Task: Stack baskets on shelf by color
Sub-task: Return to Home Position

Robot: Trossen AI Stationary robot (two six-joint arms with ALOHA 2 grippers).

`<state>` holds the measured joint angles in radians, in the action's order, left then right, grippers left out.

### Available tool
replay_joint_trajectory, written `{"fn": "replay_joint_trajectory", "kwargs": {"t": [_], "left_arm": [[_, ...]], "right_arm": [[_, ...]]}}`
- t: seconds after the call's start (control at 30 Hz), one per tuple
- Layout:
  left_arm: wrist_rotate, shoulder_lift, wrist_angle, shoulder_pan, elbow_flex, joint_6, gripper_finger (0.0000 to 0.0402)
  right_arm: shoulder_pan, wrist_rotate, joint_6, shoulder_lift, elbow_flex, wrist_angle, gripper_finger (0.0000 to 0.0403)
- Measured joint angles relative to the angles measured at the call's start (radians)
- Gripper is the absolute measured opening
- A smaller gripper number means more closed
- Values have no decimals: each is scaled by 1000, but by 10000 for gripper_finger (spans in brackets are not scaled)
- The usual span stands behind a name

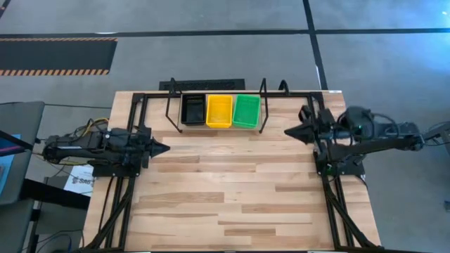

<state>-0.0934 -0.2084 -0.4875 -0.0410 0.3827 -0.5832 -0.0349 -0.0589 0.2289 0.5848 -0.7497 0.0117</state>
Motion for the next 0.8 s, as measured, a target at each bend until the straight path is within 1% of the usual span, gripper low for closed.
{"fn": "replay_joint_trajectory", "kwargs": {"t": [0.1,0.2,0.33,0.43,0.57,0.67,0.8], "left_arm": [[15,30,32,0,-38,-5,0],[29,57,69,0,-70,-5,0],[29,90,91,0,-110,-3,0],[29,110,94,0,-135,-5,0],[28,128,139,0,-175,-3,0],[28,133,230,0,-206,1,0],[29,133,371,0,-260,68,0]], "right_arm": [[-22,1,22,-98,171,-192,0],[-39,3,45,-187,288,-287,0],[-41,3,60,-296,380,-286,0],[-41,5,56,-372,425,-280,0],[-41,11,54,-465,484,-259,0],[-40,39,54,-526,525,-255,0],[-40,58,54,-584,564,-263,0]]}}
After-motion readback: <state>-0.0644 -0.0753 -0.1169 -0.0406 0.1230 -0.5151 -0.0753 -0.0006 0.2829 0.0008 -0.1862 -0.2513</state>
